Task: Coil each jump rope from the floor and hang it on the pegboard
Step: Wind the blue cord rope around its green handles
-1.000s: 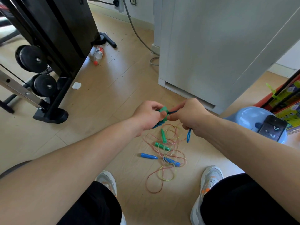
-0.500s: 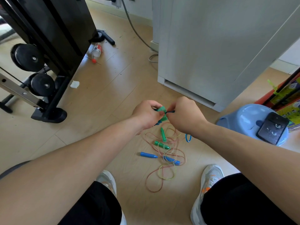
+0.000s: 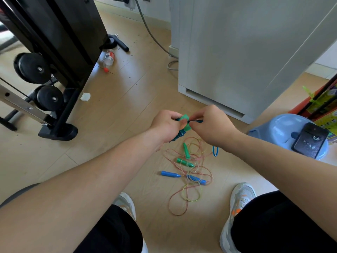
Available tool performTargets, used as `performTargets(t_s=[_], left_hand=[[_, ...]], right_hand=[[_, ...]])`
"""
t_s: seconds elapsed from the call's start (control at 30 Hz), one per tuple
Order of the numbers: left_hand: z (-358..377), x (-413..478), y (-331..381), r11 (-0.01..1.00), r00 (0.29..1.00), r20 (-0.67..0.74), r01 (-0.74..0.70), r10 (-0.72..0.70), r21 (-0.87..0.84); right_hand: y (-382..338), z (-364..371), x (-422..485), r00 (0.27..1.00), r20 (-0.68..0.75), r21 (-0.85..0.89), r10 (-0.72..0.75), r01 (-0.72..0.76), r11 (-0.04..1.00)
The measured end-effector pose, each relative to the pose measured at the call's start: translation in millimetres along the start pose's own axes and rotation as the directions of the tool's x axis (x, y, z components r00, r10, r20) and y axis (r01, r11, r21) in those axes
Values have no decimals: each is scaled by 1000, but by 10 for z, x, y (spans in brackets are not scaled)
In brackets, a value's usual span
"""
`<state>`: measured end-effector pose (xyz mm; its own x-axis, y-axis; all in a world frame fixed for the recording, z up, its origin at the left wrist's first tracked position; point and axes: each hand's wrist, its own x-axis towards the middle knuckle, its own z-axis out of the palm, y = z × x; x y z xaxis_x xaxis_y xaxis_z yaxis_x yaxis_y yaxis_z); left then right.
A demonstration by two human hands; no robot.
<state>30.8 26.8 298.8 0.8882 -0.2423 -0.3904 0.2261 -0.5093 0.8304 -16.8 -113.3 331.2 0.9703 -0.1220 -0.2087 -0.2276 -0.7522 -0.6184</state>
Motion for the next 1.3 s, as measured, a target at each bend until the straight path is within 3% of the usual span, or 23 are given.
performTargets(t_s=[0.13, 0.27, 0.33, 0.57, 0.8, 0.97, 1.17, 1.3], left_hand=[[-48, -22, 32, 1000, 997, 72, -4, 6, -22], [-182, -34, 30, 999, 960, 278, -7, 17, -34], [-218, -52, 27, 999, 949, 312, -25, 32, -24], [-161, -92, 13, 989, 978, 185, -117, 98, 94], [-59, -117, -12, 998, 995, 98, -19, 13, 63], [6, -64, -28, 989, 1000, -18, -14, 17, 149], [-4, -12, -85, 996, 994, -84, -60, 65, 60], [-2, 1, -122, 998, 995, -81, -52, 49, -41]], right_hand=[[17, 38, 10, 997, -73, -19, -19, 18, 1000], [60, 59, 21, 995, -94, -20, -24, 22, 1000], [79, 68, 40, 994, -108, -26, -34, 31, 999], [50, 94, 69, 984, -149, -96, -99, 85, 992], [39, 207, 50, 972, -162, -200, -171, 138, 970], [32, 265, -16, 972, -155, -116, -178, 161, 980], [16, 266, -92, 971, -159, -52, -178, 172, 984], [57, 261, -72, 971, -117, -129, -209, 193, 973]])
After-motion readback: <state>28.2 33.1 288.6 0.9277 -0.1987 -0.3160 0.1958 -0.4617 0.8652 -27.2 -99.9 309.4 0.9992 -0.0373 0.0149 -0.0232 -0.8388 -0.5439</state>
